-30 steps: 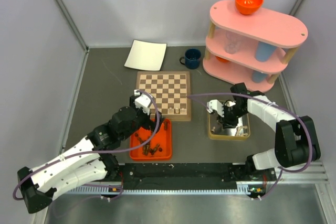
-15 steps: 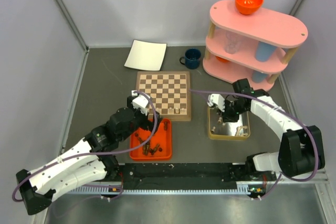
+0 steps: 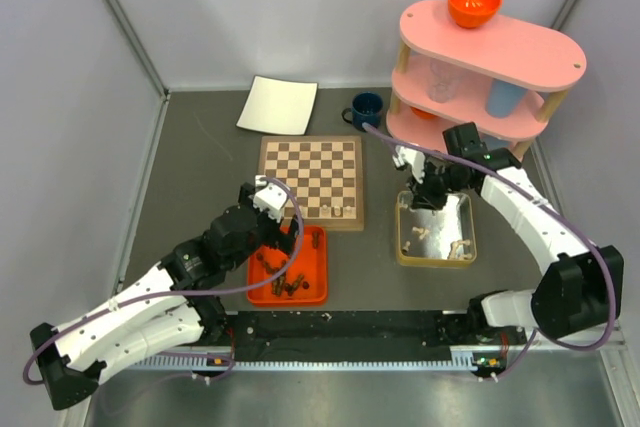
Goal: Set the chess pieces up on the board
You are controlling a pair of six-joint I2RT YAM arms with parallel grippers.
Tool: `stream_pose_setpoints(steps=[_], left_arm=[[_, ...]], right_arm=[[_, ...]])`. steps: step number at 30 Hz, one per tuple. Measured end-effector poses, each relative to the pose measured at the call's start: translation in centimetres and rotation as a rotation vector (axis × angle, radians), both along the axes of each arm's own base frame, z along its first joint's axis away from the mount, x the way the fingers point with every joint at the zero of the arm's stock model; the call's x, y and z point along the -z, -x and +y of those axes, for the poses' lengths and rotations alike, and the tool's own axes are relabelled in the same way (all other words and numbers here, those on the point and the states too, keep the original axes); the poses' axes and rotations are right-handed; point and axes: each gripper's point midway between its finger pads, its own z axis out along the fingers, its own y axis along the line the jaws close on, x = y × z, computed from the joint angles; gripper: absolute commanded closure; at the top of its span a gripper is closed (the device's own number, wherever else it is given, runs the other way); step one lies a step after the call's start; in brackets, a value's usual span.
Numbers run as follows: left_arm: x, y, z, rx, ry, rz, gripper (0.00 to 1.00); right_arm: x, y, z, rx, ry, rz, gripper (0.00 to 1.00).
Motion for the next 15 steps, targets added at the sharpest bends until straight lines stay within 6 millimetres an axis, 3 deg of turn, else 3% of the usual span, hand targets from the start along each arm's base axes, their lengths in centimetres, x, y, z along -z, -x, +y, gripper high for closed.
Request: stream_pose_setpoints(steps=[3,7,11,15], left_arm=[[-0.1,-0.3,0.7,-0.006,-0.056,-0.021,0.01],[-0.4,-1.2,1.9,-0.042,-0.131,-0.059,0.01],[-0.4,-2.0,3.7,-0.100,-0.172,-0.085,0.01],[0.0,-2.1,4.6,-0.127,-0.192,-0.099,0.01]], right_arm=[[-2.8,-0.6,3.1,-0.057,-0.047,-0.034,0.94],[-4.8,-1.2,7.9,-0.149,-0.078,-0.041,0.93],[-4.0,-3.1,12.1,-0.174,-0.046,-0.014,0.92],[-1.6,-5.2,14.3,-0.136,0.015,0.024,0.92]])
